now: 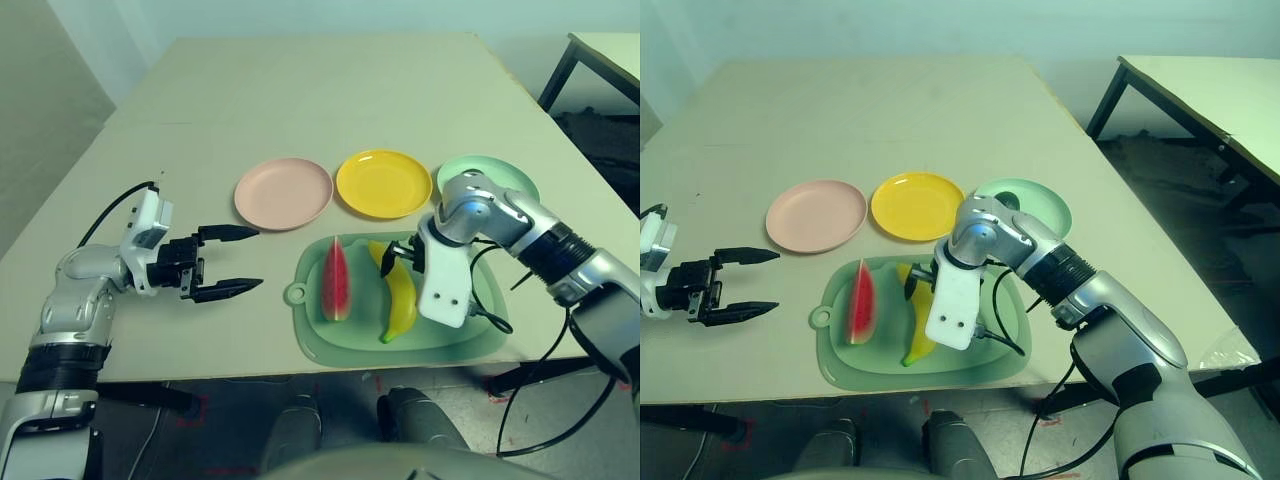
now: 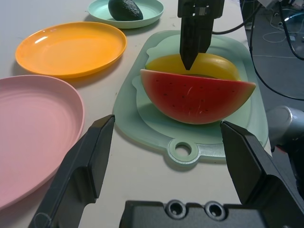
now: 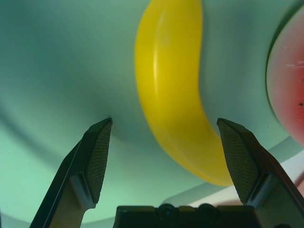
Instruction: Place the fruits into color-matched plates.
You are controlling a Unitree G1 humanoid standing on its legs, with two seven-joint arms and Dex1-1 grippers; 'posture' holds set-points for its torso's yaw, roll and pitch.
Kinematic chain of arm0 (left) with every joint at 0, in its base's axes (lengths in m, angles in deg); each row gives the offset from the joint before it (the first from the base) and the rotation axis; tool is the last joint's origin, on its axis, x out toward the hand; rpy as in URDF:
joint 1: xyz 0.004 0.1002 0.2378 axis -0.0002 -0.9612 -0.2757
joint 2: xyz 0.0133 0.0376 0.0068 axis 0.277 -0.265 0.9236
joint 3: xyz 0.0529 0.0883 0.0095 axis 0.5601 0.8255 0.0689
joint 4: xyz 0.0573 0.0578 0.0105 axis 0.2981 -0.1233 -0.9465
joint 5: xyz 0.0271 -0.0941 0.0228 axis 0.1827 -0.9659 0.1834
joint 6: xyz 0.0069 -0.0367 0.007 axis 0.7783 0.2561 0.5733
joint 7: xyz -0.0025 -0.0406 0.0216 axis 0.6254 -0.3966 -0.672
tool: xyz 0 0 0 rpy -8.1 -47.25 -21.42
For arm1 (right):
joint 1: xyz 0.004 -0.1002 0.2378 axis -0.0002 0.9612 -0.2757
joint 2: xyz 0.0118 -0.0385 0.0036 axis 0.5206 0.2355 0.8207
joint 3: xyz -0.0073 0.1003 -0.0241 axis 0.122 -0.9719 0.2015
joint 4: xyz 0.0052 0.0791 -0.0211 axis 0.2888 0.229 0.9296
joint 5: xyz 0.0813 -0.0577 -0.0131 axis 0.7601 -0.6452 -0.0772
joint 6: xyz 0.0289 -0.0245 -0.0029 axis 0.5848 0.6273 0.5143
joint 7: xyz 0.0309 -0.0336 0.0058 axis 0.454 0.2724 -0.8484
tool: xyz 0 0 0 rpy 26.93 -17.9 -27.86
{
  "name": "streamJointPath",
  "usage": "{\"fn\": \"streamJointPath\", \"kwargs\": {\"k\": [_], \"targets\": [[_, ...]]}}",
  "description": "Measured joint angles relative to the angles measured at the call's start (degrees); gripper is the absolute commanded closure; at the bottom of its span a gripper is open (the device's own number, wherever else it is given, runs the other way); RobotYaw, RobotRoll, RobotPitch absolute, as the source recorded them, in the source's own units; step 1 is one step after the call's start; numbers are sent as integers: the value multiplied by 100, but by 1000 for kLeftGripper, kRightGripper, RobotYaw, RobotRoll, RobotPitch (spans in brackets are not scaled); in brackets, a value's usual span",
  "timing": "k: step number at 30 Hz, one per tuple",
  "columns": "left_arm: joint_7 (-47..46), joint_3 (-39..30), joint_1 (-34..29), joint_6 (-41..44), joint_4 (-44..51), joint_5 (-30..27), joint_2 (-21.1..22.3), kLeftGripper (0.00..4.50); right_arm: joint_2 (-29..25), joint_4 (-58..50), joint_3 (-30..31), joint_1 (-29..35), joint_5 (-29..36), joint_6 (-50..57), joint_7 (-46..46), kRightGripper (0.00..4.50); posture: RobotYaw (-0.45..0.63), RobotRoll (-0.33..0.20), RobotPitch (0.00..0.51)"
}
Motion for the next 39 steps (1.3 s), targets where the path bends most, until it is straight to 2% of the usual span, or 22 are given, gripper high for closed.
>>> {"fn": "streamJointPath", "kwargs": {"k": [2,5,11,12,22,26,29,31,35,39], "targets": [[-11,0,-1,-1,0,0,-2,0,-42,42,-3,-1,-29,-30,37,41,-34,0,102],[-17,-1,-6,-1,0,-1,-3,0,-48,102,-4,-3,-96,-36,68,670,-34,0,102],[-47,-2,-19,-9,0,-1,-8,0,-118,230,10,1,-206,-79,41,2750,-32,0,104],[-57,-3,-19,-13,0,-1,-10,0,-131,224,9,3,-201,-93,43,2888,-32,0,104],[-73,-8,-22,-19,5,-2,-35,0,-857,-202,-26,327,122,-127,-193,2890,-50,0,107],[-69,-6,-18,-21,-11,1,-61,0,-706,26,-64,247,377,154,-365,2890,-60,0,103],[-67,-5,-8,-44,-45,10,-68,0,-252,442,-86,-13,460,550,-392,2890,-66,0,97],[-56,1,-8,-62,-44,16,-65,0,155,1112,-111,-524,329,593,-153,2890,-61,0,93],[-39,-6,-67,-72,-42,15,-52,0,173,2335,-129,-1459,-367,63,376,2890,-54,0,89],[-43,-7,-111,-70,-36,12,-46,0,174,3174,0,-1657,-813,-584,566,2890,-52,0,85]]}}
